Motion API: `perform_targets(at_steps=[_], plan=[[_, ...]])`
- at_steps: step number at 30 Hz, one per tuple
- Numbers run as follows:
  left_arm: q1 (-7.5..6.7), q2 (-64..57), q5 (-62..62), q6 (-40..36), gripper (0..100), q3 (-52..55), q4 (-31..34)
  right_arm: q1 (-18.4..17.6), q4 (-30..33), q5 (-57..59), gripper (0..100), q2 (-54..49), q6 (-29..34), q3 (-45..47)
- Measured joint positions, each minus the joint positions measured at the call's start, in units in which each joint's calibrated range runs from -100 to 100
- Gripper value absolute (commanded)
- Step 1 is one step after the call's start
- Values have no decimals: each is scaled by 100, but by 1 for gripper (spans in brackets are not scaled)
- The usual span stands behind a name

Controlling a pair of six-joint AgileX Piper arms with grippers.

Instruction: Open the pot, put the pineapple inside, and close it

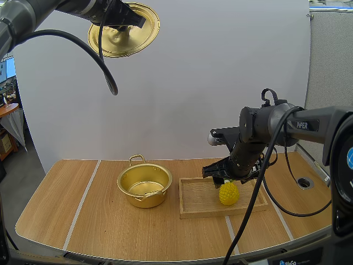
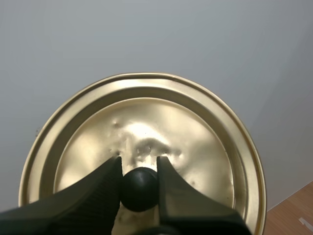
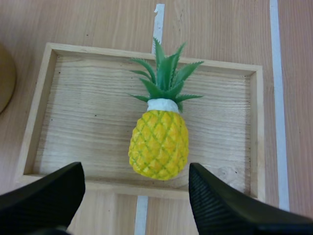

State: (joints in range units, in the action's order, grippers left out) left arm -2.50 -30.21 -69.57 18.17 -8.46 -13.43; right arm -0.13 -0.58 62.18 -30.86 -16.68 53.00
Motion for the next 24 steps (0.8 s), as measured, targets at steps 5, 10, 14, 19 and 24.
perform_targets(at_steps=[5,10,14,19,24], plan=[[0,0,0,0,0,0,0,199,-183,-91,100,239,-277,0],[0,0,0,0,0,0,0,249,-430,-138,100,357,-497,-25],[0,0,0,0,0,0,0,249,-487,-138,100,452,-520,-133],[0,0,0,0,0,0,0,249,-523,-207,100,775,-531,-389],[0,0,0,0,0,0,0,249,-538,-315,100,1198,-540,-402]])
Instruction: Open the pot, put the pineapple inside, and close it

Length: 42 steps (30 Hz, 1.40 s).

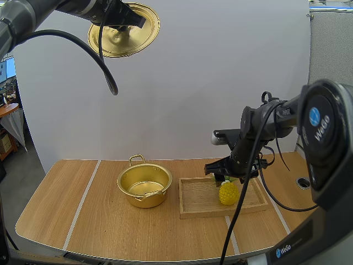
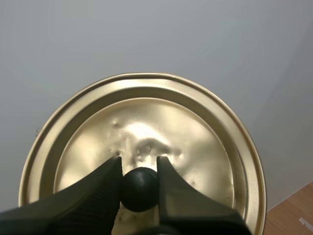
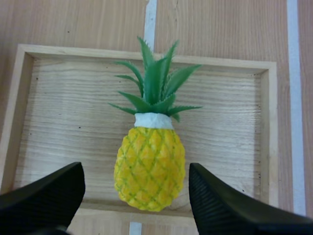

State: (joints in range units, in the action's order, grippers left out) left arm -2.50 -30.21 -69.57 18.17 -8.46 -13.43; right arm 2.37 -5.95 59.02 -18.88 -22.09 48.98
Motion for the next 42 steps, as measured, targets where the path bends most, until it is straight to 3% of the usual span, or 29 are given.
perform_targets(at_steps=[28,29,31,34,35,42], plan=[[0,0,0,-9,0,0,0,0,-4,-619,100,1192,0,0],[0,0,0,-9,0,0,0,0,-4,-634,92,1207,0,0],[0,0,0,-9,0,0,0,0,-4,-700,62,1218,0,0],[0,0,0,-9,0,0,0,0,-4,-701,9,1234,0,0],[0,0,0,-9,0,0,0,0,-4,-701,0,1234,0,0],[0,0,0,-9,0,0,0,0,-47,-701,0,1009,-10,0]])
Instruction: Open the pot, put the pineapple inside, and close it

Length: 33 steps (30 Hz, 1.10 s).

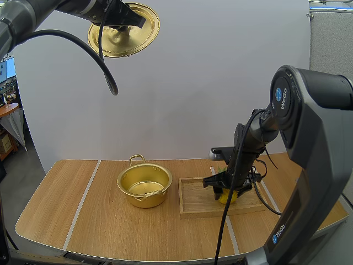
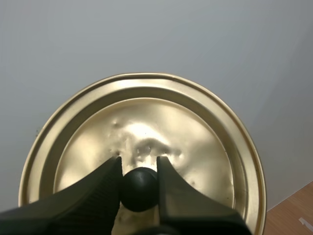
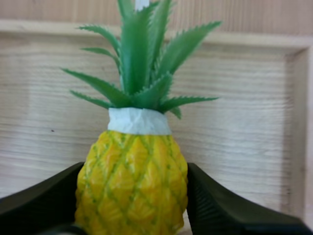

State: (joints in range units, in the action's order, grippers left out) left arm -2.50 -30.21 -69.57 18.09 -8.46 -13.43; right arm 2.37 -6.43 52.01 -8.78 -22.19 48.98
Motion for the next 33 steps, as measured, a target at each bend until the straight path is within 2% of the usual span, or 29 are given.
perform_targets(at_steps=[7,14,19,25,33], plan=[[0,0,0,0,0,0,0,-121,-34,464,0,-1604,-225,-213],[0,0,0,0,0,0,0,-774,-155,1332,0,-2243,-237,-1106],[0,0,0,0,0,0,0,-1359,-298,1567,0,-2160,-205,-1686],[0,0,0,0,0,0,0,-1919,-335,1656,0,-1532,-51,-2170],[0,0,0,0,0,0,0,-2238,-346,1639,0,-477,11,-2740]])
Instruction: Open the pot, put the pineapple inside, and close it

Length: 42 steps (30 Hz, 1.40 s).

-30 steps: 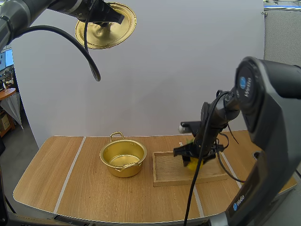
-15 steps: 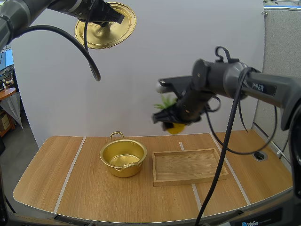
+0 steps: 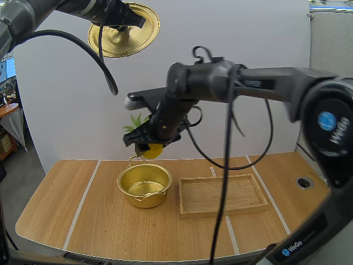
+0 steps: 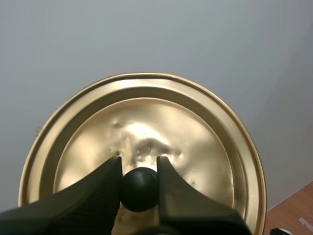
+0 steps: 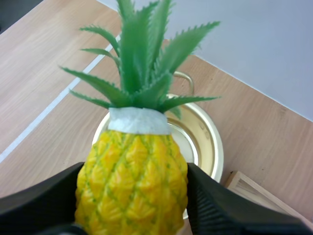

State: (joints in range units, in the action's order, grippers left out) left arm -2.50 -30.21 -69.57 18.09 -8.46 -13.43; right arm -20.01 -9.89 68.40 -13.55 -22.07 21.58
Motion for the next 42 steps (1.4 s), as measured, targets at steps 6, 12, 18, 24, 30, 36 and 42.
perform_targets(at_steps=[6,12,18,24,30,36,42], plan=[[0,0,0,0,0,0,0,-9,0,-53,0,783,0,-149],[0,0,0,0,0,0,0,-9,0,-173,0,1228,0,-149],[0,0,0,0,0,0,0,-9,0,-291,0,1535,0,-149],[0,0,0,0,0,0,0,-9,0,-503,0,2039,0,-149],[0,0,0,0,0,0,0,-9,12,-503,0,2192,0,-149],[0,0,0,0,0,0,0,-9,23,-283,0,2202,0,-149],[0,0,0,0,0,0,0,-9,35,-241,0,2202,0,-149]])
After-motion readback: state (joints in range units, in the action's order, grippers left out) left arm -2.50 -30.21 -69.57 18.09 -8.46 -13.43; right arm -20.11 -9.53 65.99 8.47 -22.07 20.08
